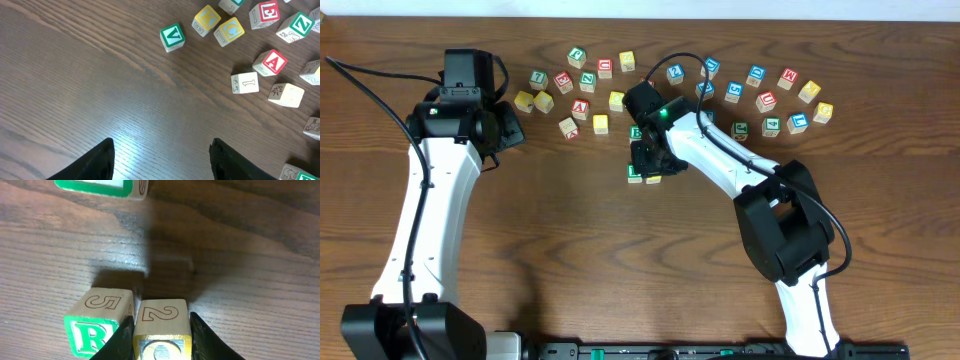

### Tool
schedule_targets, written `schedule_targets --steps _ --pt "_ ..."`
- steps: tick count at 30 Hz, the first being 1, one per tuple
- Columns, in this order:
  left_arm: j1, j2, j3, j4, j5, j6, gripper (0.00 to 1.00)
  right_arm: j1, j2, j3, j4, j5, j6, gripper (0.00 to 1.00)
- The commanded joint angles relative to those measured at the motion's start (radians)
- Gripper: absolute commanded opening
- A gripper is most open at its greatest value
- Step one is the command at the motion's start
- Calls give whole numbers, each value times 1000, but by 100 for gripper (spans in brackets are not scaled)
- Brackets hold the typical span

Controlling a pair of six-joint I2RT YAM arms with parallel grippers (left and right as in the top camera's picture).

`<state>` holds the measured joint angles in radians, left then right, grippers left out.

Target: Spell out ROBOT

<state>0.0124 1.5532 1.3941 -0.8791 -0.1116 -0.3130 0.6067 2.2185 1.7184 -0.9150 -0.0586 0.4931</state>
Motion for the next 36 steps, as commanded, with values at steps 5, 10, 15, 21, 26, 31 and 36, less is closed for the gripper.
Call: schedule_targets --steps 5,10,15,21,26,31,36 --pt "3 11 17 -3 -17 13 60 12 7 -4 2 -1 47 28" --pt "3 11 17 -3 -17 13 60 12 7 -4 -8 -1 53 33" --pt "3 11 17 -3 -17 13 60 12 7 -4 -17 -8 52 36" --pt "3 11 17 -3 -17 13 60 1 6 31 -35 -8 41 36" --pt "3 11 17 -3 -17 13 60 -14 6 122 -121 -8 14 37" --pt "3 11 17 -3 -17 13 60 -17 6 248 -222 -8 -29 39" --pt "3 11 17 -2 -17 13 60 -19 6 370 -233 -6 -62 44"
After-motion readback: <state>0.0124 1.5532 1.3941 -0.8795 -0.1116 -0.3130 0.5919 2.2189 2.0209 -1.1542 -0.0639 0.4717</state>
